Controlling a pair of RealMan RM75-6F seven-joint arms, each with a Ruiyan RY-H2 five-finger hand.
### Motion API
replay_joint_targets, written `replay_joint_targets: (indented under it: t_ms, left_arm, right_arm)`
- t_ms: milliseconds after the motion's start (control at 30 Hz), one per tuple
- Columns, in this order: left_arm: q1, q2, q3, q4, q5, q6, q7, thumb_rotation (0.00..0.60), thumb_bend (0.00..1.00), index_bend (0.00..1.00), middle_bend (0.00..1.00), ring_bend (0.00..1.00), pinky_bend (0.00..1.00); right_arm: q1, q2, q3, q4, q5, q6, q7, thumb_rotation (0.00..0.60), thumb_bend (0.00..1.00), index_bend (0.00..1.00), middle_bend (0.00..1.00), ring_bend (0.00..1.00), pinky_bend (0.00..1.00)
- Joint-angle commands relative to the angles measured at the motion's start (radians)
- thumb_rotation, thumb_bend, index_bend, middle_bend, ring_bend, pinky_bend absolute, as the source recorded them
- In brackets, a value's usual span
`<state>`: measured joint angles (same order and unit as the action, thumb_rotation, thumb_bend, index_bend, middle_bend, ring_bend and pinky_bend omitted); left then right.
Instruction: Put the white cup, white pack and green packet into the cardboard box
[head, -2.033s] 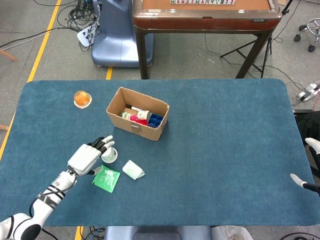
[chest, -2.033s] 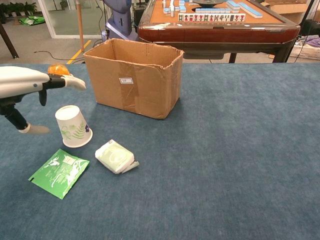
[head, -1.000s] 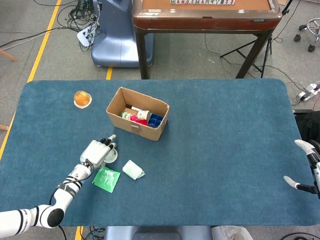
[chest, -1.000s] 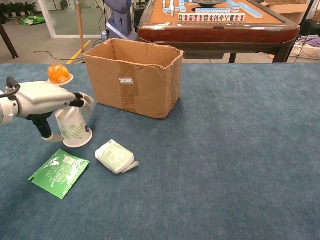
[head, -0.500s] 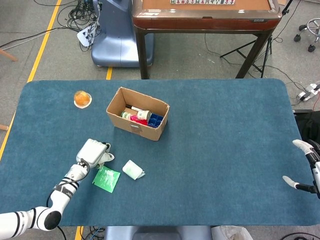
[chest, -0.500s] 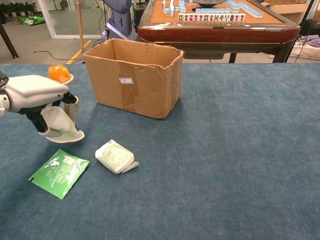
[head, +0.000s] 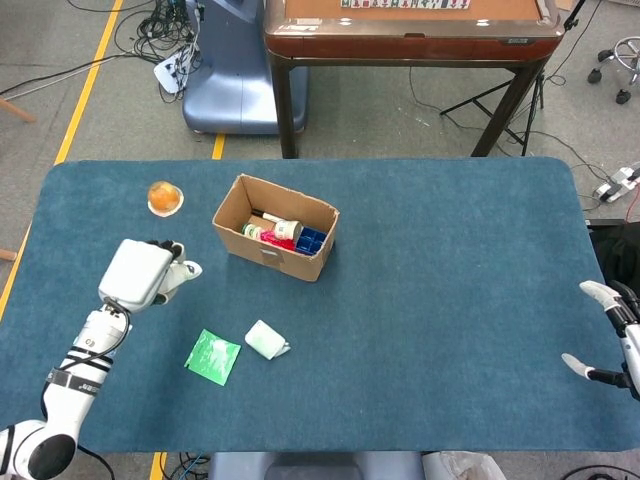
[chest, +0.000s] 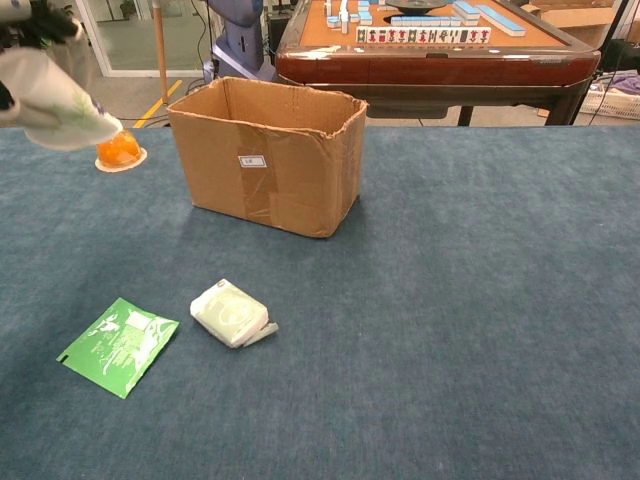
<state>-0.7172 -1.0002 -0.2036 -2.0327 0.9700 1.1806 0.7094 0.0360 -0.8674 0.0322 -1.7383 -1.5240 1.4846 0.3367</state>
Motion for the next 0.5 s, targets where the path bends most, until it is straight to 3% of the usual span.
replay_joint_targets:
  t_ms: [33,133,300,500]
  left_arm:
    - [-0.025,0.039,-0.062,-0.04,-0.04,0.025,-0.014,0.6,0.22,0.55,0.52,0.55,0.76]
    - [-0.051,0.042,-0.105,-0.043,-0.077,0.023,-0.04,0.6,0.22,0.54,0.52,0.54,0.76]
    - [-0.103,-0.01,-0.126,-0.012,-0.095,0.019,-0.027,0.6,0.22,0.5,0.48,0.48,0.76]
    - [-0.203,-0.119,-0.139,0.075,-0.148,-0.023,0.015,0.6,0.22,0.44,0.39,0.35,0.64]
  right_arm:
    - [-0.001,-0.001,0.0,0.001,-0.003,0.004,0.001,0.6,0.09,0.16,0.16,0.04,0.17]
    - [-0.003,-0.001,0.001,0.003,-0.004,0.006,0.005,0.6,0.09,0.16,0.17,0.04,0.17]
    - [-0.002,-0.006,0.006,0.008,-0.002,0.009,0.01,0.6,0.09,0.18,0.18,0.04,0.17]
    - [0.0,-0.009,0.005,0.013,-0.01,0.006,0.013,0.6,0.09,0.19,0.18,0.04,0.17]
